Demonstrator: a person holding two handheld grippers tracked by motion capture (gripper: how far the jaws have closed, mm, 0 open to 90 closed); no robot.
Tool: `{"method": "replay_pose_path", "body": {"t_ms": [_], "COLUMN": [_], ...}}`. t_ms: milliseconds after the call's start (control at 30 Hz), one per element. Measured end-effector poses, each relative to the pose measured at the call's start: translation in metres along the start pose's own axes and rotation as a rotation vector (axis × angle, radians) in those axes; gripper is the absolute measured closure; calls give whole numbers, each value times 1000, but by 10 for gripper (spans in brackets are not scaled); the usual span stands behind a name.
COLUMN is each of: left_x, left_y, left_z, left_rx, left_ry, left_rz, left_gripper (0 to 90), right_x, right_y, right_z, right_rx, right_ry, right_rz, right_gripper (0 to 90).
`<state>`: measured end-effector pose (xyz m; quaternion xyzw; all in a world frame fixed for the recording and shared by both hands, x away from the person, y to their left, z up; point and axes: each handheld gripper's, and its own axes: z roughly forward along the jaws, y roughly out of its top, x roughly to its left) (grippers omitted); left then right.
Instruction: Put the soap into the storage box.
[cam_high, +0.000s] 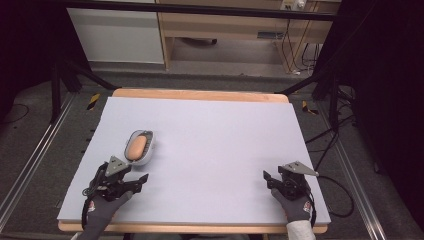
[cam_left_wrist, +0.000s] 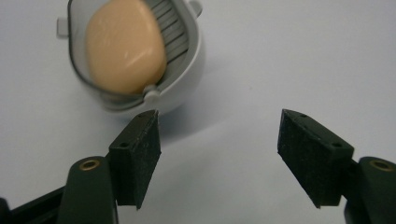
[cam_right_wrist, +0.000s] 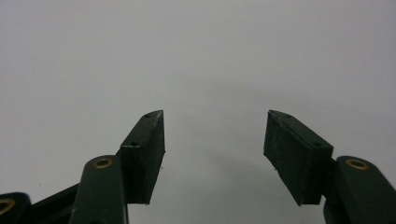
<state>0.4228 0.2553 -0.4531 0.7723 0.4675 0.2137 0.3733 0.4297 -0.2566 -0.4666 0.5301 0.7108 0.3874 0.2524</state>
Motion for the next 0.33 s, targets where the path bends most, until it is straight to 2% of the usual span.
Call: {"method": "replay_pose_path", "body": {"t_ms": [167, 333], "left_x": [14, 21], "left_y": [-15, -21], "left_z": [-4, -8], "left_rx": [29, 26], "left_ry": [36, 52], "left_rz": [-16, -32], "left_gripper": [286, 273], "right_x": [1, 0], "right_y": [-1, -2], "right_z": [1, 0], "right_rx": [8, 10], "right_ry": [1, -6], "right_rz": [-1, 5], "right_gripper": [380, 380]}}
